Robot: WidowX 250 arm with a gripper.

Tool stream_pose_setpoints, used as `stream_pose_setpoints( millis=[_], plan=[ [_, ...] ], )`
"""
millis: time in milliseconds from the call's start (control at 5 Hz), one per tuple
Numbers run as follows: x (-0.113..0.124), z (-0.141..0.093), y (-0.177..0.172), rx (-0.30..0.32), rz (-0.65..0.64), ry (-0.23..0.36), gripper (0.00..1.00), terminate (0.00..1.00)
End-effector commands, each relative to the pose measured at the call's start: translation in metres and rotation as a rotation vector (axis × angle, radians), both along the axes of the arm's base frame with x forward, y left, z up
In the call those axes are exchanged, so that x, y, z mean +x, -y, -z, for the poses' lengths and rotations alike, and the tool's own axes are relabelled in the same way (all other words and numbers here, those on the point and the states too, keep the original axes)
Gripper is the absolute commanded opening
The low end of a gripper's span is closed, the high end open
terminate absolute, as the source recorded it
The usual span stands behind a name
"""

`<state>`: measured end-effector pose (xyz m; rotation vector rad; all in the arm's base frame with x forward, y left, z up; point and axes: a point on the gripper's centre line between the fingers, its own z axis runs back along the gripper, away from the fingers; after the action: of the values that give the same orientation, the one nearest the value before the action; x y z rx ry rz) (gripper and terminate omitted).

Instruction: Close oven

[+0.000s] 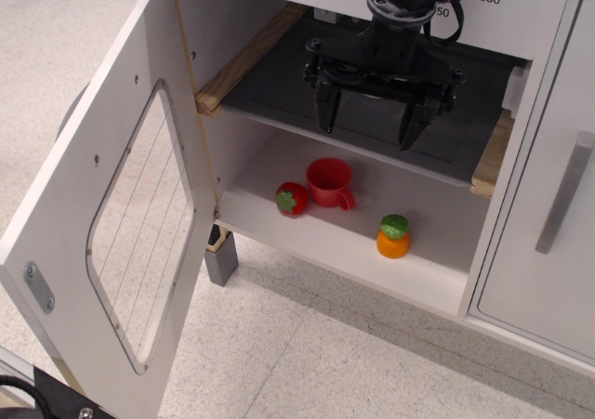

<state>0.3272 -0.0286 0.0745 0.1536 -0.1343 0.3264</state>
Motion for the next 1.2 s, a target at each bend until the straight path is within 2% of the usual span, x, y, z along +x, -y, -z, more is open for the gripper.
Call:
stream_pose_setpoints(
  millis=[0,200,600,800,1000],
  plan=[
    [0.000,0.000,0.000,0.000,0.000,0.000,1.00,0.00],
    [0.000,-0.013,-0.037,-0.023,0.016,0.047,1.00,0.00],
    [-0.003,-0.055,-0.110,0.033,0.071,0.143,1.00,0.00],
    [-0.004,-0.084,-0.139,0.033,0.047,0.179,1.00,0.00],
    [0.000,-0.089,-0.161,0.071,0.035,0.173,1.00,0.00]
  ],
)
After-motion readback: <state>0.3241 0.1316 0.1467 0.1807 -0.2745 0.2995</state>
